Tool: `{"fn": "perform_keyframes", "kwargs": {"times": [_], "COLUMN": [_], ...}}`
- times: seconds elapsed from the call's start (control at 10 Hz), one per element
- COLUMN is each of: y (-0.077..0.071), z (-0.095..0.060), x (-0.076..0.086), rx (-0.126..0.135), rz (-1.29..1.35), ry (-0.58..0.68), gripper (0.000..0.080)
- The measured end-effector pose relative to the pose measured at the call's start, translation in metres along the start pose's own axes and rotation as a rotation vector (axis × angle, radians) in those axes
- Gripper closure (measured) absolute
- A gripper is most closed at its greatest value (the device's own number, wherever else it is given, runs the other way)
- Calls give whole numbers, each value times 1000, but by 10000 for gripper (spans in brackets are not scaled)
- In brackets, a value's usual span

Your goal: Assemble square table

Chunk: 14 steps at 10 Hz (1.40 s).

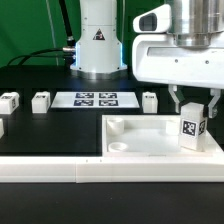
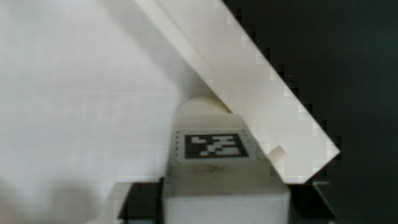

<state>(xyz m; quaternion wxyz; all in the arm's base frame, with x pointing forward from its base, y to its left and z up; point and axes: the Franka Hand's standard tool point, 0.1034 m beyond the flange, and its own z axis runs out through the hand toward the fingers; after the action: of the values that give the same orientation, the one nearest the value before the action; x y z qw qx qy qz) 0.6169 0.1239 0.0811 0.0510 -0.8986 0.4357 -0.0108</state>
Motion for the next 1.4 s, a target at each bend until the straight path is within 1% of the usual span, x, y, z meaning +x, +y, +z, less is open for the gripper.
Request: {"fn": "perform_keyframes", "kwargs": {"times": [0.1,0.3,0.5,0.6,0.7,0.8,0.9,1.4], "y": [0,0,0,0,1,2,0,1], "z": [0,0,0,0,0,0,1,2], "x": [-1,-1,-2,-1,0,-2,-3,-2], "rx": [3,3,1,2,-4,-26,-28,-24], "rz": [111,215,217,164,86,-16,-114,-517], "ry": [-4,-14,-17,-17,-20,-37,-41,-47], "gripper": [506,506,506,415,415,237,167,150]}}
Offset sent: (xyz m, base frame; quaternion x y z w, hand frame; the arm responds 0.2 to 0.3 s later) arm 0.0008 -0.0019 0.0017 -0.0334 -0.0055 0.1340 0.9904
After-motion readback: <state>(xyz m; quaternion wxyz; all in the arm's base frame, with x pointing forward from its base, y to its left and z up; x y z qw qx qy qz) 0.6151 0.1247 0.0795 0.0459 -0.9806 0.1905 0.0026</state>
